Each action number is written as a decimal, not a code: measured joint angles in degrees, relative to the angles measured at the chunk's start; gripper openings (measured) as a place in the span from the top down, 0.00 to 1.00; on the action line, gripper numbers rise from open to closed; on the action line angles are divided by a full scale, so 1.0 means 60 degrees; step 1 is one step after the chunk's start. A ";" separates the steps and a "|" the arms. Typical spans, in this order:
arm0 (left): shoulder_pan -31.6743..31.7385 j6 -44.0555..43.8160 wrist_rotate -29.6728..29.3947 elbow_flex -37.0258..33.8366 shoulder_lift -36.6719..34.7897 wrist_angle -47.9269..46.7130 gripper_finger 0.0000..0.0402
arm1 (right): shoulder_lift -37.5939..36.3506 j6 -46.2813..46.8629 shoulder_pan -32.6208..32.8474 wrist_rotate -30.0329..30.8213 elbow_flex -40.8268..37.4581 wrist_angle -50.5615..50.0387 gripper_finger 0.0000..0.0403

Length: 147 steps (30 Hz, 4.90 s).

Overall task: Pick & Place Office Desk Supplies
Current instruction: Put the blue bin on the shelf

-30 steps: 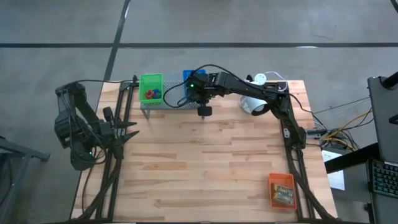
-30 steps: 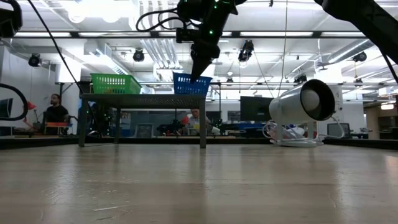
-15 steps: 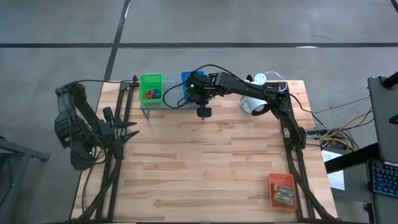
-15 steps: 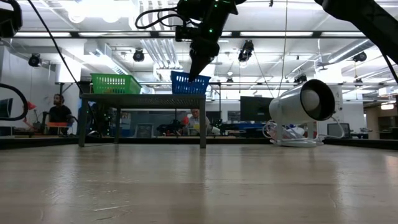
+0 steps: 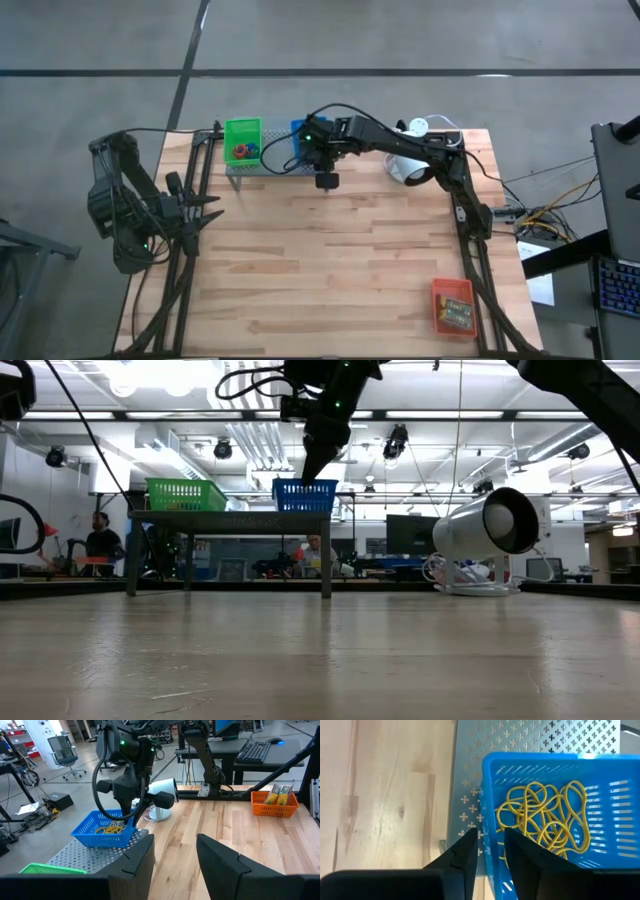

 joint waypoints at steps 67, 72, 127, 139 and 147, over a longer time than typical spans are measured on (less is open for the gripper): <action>0.0004 0.0000 0.0004 0.0000 -0.0004 -0.0002 0.62 | -0.3218 -0.0395 -0.4635 -0.6550 -0.8662 1.1814 0.79; 0.0004 0.0000 0.0003 0.0000 -0.0004 0.0000 0.62 | -0.2837 -0.0398 -0.4939 -0.6749 -0.8260 1.1476 0.79; 0.0002 0.0000 0.0002 0.0000 -0.0002 -0.0002 0.62 | -0.1705 0.1482 -0.2698 -0.5202 -0.8765 1.4591 0.79; 0.0001 0.0000 0.0000 0.0000 0.0000 -0.0002 0.62 | -0.1178 0.2104 -0.2653 -0.5238 -0.8765 1.6211 0.79; 0.0003 0.0000 0.0001 0.0000 0.0000 -0.0003 0.62 | -0.1416 0.2075 -0.2765 -0.5016 -0.8765 1.5191 0.79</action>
